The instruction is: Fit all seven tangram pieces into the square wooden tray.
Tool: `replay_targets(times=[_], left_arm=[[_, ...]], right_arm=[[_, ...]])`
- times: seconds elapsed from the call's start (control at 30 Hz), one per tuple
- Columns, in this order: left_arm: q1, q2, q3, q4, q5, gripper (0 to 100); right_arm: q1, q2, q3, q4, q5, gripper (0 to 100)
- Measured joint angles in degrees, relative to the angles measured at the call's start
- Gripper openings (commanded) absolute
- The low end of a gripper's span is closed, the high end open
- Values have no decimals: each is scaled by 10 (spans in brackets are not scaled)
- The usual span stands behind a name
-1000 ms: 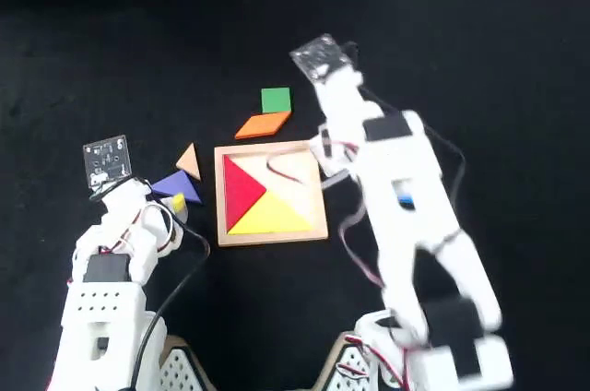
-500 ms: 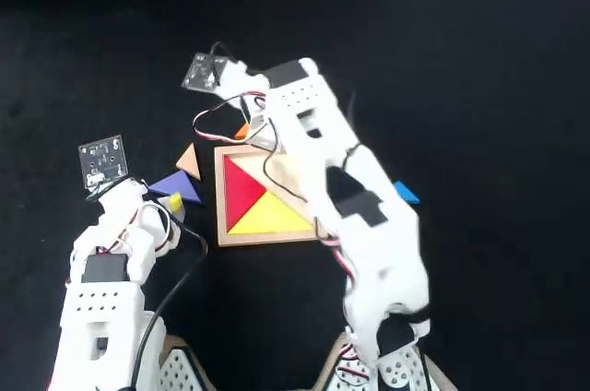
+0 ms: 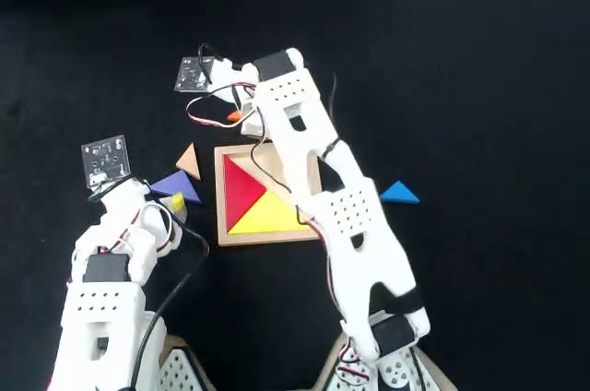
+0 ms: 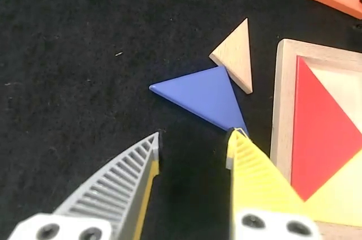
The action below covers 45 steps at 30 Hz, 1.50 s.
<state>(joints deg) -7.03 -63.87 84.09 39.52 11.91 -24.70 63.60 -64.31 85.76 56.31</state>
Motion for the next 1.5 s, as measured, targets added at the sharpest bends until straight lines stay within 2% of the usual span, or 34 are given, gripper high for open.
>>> replay_targets(times=[0.27, 0.6, 0.77, 0.87, 1.03, 1.33, 1.5], left_arm=[[0, 0, 0, -16, 0, 198], [0, 0, 0, -17, 0, 198], [0, 0, -1, -17, -1, 198], [0, 0, -1, -17, -1, 198], [0, 0, -1, -17, -1, 198], [0, 0, -1, -17, -1, 198], [0, 0, -1, -17, -1, 198]], right_arm=[[1, 88, -131, 27, 18, 120], [1, 111, -142, 74, 63, 125], [0, 123, -168, 95, 65, 254], [-1, 128, -209, 127, 69, 204], [3, 129, -281, 110, 69, 11], [5, 163, -282, -40, -21, 30], [6, 178, -282, -62, -33, 28]])
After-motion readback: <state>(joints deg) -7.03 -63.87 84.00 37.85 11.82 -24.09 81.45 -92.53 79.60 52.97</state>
